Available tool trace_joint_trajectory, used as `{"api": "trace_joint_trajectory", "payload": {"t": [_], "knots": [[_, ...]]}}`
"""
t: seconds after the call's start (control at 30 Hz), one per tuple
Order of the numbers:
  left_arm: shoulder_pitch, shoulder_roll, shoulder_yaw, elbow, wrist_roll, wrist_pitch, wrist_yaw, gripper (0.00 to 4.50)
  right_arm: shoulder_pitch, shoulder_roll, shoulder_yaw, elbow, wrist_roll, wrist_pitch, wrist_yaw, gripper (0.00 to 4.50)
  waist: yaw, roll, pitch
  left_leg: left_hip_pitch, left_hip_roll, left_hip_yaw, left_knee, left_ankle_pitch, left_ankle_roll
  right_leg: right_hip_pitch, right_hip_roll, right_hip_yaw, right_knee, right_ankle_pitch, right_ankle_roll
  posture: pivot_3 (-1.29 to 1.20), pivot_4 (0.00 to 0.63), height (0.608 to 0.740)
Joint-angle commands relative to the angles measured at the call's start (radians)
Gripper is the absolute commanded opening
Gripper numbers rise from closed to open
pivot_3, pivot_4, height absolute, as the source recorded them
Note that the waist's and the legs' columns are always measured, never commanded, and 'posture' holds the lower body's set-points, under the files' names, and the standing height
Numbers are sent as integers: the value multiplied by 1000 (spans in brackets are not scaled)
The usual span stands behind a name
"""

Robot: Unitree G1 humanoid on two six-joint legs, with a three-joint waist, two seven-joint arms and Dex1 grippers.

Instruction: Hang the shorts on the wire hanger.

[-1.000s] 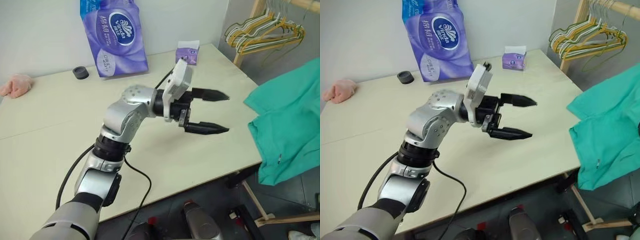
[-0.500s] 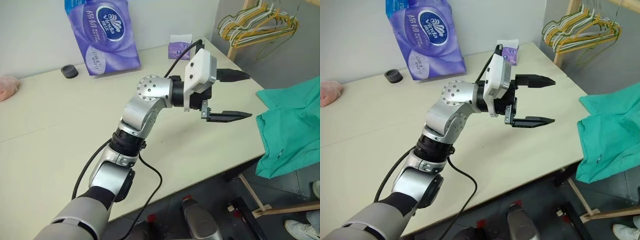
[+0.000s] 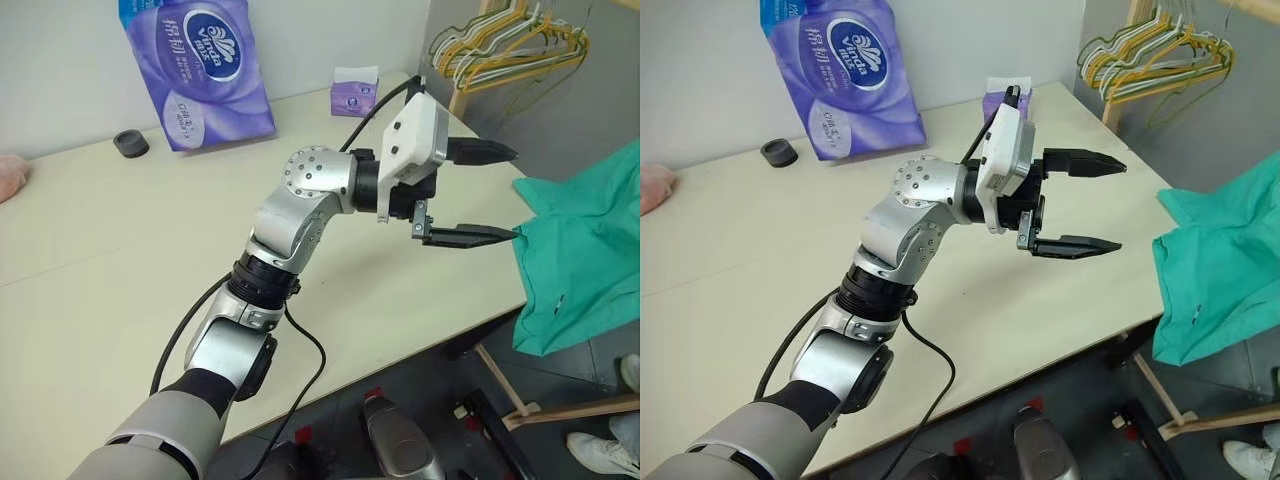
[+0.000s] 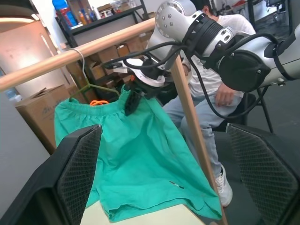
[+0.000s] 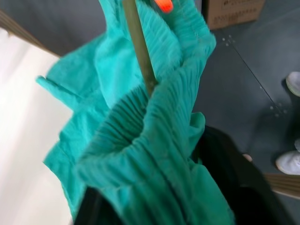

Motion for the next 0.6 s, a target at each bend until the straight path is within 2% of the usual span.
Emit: {"api": "trace_joint_trajectory", "payload": {"t": [0.03,0.13,0.27,0.4,0.5,0.6], "knots": [[-31,-3,3,-8,-3,-17,-16,4500,-45,5,-39,-100,-2,-8,-19,3337,-7,0,0,0,0,0,0,0,0,0,0,0,-2,1,1,-456,205,740],[-27,1,3,-7,1,-19,-24,4500,-42,20,-8,-170,7,-86,-18,4426,-15,1,0,-1,0,3,-1,-1,2,0,0,3,-4,2,3,-453,199,740],[-21,10,6,-3,14,-23,-20,4500,26,24,72,-267,-3,-256,-2,4426,-28,1,-1,-1,0,4,0,-2,3,0,0,5,-6,3,5,-448,190,740],[5,45,21,1,35,-22,7,4500,107,43,137,-366,-26,-557,12,4426,-35,1,-1,-1,0,5,0,-2,3,0,0,6,-6,4,6,-436,183,740],[38,82,61,19,80,-41,95,4500,213,114,188,-493,-26,-808,53,4426,-41,2,-1,0,0,5,0,-2,3,0,0,6,-6,4,6,-412,173,740],[86,113,98,7,134,-50,214,4500,339,218,257,-595,-19,-977,91,4426,-42,1,-1,0,1,4,0,-2,3,0,1,6,-5,4,7,-383,165,740]]}}
